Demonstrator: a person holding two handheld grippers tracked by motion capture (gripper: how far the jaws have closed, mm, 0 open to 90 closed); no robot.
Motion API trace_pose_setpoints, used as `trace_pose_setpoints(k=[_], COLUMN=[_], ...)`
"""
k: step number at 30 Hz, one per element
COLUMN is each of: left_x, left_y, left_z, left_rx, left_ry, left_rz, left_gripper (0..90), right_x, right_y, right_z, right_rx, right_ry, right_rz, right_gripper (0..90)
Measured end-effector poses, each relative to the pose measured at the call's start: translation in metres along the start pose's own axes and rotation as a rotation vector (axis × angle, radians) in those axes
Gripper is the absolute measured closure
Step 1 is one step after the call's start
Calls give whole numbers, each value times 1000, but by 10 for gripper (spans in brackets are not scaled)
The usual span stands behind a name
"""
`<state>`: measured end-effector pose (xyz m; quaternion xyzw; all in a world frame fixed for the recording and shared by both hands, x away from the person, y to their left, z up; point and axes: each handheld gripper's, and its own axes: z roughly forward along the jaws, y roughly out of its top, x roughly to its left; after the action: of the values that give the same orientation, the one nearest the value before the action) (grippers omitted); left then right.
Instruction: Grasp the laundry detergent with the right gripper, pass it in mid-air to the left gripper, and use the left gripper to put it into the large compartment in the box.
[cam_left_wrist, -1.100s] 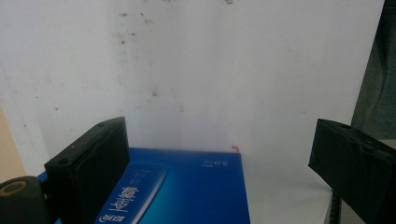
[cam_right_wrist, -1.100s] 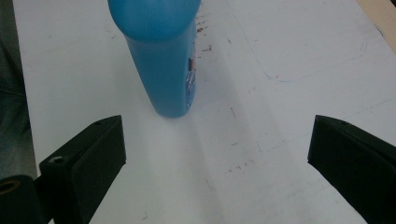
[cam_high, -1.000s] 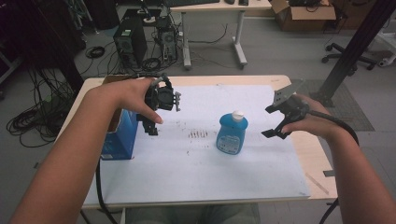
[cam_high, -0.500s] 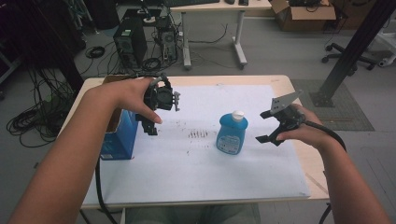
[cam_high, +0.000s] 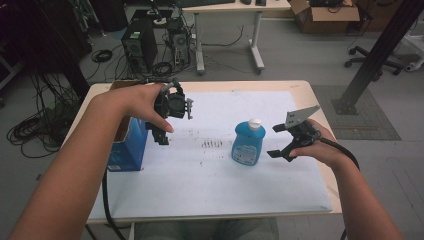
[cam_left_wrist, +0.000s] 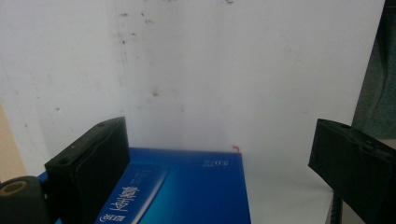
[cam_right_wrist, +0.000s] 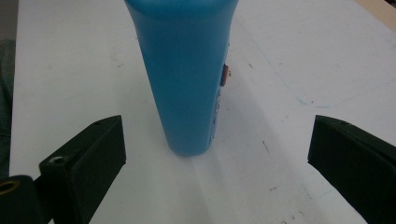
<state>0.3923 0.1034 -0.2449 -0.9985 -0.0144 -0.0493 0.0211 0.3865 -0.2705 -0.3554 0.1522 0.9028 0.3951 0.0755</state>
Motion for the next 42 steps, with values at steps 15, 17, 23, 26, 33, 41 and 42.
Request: trace_pose_setpoints(k=[15,17,23,26,33,41,42], left_x=[-1,-1,-1,-1,-1,-1,-1], left_y=[4,4,5,5,3,3,3], left_z=[2,2,2,2,1,2,2], left_rx=[6,7,-1,0,0,-2,-1], left_ry=[-2,-3,0,1,1,-2,-1], left_rz=[9,8,10,10,10,6,11], left_gripper=[55,55,54,55,54,54,54], right_x=[5,6,8,9,9,10,10], right_y=[-13,-14,-16,-16,-17,-23,-24], right_z=[8,10,19,24,35,41,42], right_rx=[-82,-89,-118,-129,-158,-190,-195], right_ry=[21,22,30,35,41,42,43], right_rz=[39,41,46,49,57,72,76], right_gripper=[40,39,37,38,39,36,36])
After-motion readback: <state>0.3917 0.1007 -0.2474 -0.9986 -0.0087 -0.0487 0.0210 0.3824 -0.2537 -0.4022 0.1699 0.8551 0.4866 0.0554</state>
